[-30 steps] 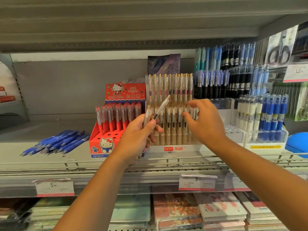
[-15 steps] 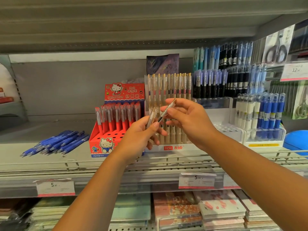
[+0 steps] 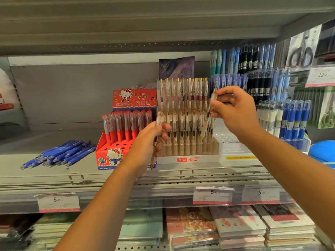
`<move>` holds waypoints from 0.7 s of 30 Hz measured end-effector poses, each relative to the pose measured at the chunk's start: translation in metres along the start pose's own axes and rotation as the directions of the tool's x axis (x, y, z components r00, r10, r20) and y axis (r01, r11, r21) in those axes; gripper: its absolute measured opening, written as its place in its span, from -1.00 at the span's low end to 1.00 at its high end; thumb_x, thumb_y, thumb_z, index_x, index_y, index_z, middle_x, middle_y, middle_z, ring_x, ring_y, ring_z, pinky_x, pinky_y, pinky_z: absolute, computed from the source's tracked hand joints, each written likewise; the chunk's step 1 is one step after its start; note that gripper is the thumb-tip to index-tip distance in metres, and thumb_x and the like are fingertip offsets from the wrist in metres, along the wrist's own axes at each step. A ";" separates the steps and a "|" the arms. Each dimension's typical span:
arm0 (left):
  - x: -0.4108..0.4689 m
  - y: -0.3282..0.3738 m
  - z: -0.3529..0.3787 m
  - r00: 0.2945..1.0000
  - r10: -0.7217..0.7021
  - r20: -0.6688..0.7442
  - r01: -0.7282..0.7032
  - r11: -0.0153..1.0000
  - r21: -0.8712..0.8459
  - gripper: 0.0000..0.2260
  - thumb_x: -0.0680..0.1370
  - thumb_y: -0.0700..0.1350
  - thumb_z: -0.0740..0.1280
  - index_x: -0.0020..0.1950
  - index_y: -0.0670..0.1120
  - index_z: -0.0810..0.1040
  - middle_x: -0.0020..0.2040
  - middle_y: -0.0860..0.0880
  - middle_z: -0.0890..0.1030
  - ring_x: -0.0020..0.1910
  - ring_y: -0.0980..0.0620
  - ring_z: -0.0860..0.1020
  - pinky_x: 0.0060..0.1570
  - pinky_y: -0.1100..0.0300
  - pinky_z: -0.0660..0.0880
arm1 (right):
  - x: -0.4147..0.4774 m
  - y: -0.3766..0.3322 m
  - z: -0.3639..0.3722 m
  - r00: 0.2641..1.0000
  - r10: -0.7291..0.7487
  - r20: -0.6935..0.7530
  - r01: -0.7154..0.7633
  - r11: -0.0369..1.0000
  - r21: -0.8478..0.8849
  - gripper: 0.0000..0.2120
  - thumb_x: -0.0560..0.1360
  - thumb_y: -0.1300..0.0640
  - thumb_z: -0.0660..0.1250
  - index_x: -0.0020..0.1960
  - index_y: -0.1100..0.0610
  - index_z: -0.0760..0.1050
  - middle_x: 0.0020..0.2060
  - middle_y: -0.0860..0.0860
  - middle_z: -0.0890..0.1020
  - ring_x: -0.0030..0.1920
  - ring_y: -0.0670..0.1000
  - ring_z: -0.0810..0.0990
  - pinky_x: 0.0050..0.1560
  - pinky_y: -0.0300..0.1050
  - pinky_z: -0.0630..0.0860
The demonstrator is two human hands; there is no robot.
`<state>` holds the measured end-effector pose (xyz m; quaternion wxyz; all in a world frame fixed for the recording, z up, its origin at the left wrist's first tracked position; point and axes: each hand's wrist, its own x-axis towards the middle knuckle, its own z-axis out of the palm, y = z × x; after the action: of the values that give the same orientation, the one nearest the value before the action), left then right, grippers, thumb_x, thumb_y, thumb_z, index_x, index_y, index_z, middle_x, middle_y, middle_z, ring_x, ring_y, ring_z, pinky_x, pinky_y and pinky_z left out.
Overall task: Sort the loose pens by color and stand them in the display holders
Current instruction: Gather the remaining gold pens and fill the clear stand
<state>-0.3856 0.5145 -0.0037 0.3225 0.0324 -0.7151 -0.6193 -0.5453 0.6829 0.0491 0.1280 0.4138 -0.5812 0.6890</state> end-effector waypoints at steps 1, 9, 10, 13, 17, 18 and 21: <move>0.001 0.000 0.000 1.000 -0.007 -0.005 0.007 1.000 -0.020 -0.70 0.67 -0.16 0.05 0.03 -0.07 0.58 -0.30 0.04 0.48 -0.39 0.10 0.30 -0.38 0.17 0.21 | 0.002 0.002 -0.003 1.000 -0.007 -0.010 0.007 1.000 -0.021 -0.77 0.51 0.35 0.39 -0.02 0.04 0.51 -0.19 0.07 0.61 -0.25 -0.06 0.68 -0.28 -0.20 0.63; 0.001 -0.004 -0.001 0.999 0.016 -0.042 -0.007 0.977 0.212 -0.72 0.69 -0.08 0.12 0.17 0.13 0.60 -0.30 0.25 0.55 -0.16 0.20 0.50 -0.13 0.25 0.43 | 0.004 0.021 -0.008 0.999 -0.004 0.049 0.011 0.989 -0.148 -0.75 0.52 0.33 0.39 -0.03 -0.02 0.51 -0.14 0.06 0.62 -0.21 -0.01 0.68 -0.24 -0.19 0.64; 0.001 -0.004 -0.001 0.999 0.024 -0.034 -0.016 0.973 0.231 -0.74 0.69 -0.09 0.14 0.19 0.14 0.59 -0.26 0.28 0.57 -0.13 0.23 0.51 -0.06 0.26 0.44 | 0.003 0.024 -0.007 0.998 0.009 0.065 0.002 0.987 -0.162 -0.76 0.51 0.33 0.39 -0.02 -0.02 0.51 -0.14 0.06 0.62 -0.21 0.00 0.67 -0.23 -0.17 0.65; 0.001 -0.004 -0.001 0.998 0.051 -0.023 -0.043 0.962 0.271 -0.78 0.66 -0.14 0.22 0.25 0.08 0.53 -0.12 0.10 0.62 -0.11 0.23 0.57 0.00 0.27 0.43 | -0.001 0.032 -0.004 0.991 0.074 0.109 -0.048 0.974 -0.221 -0.75 0.49 0.32 0.42 -0.06 -0.04 0.52 -0.12 0.08 0.61 -0.19 0.06 0.66 -0.23 -0.09 0.67; 0.000 -0.005 -0.001 0.995 0.067 -0.073 -0.048 0.973 0.228 -0.83 0.63 -0.18 0.27 0.19 0.01 0.52 -0.06 -0.10 0.65 -0.14 0.17 0.60 -0.09 0.28 0.51 | -0.006 0.041 -0.004 0.984 0.118 0.131 -0.080 0.961 -0.266 -0.76 0.49 0.29 0.42 -0.08 -0.05 0.51 -0.16 0.07 0.61 -0.16 0.05 0.66 -0.24 -0.03 0.68; 0.000 -0.005 -0.001 0.994 0.065 -0.082 -0.046 0.975 0.216 -0.83 0.62 -0.19 0.29 0.18 0.01 0.52 -0.07 -0.09 0.65 -0.16 0.16 0.60 -0.14 0.28 0.53 | -0.006 0.042 -0.005 0.985 0.116 0.127 -0.079 0.960 -0.268 -0.77 0.49 0.28 0.43 -0.06 -0.04 0.52 -0.17 0.06 0.62 -0.15 0.05 0.66 -0.25 -0.02 0.68; 0.001 -0.007 -0.003 0.992 0.074 -0.105 -0.047 0.970 0.240 -0.85 0.60 -0.16 0.33 0.13 0.04 0.55 -0.09 0.02 0.63 -0.21 0.19 0.57 -0.19 0.27 0.55 | -0.006 0.043 -0.007 0.986 0.101 0.129 -0.058 0.951 -0.304 -0.81 0.49 0.23 0.45 -0.01 -0.01 0.53 -0.19 0.02 0.64 -0.15 0.02 0.67 -0.24 0.00 0.68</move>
<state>-0.3874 0.5099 -0.0095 0.3751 0.0842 -0.7652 -0.5164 -0.5729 0.6780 0.0153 0.1191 0.4143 -0.7027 0.5661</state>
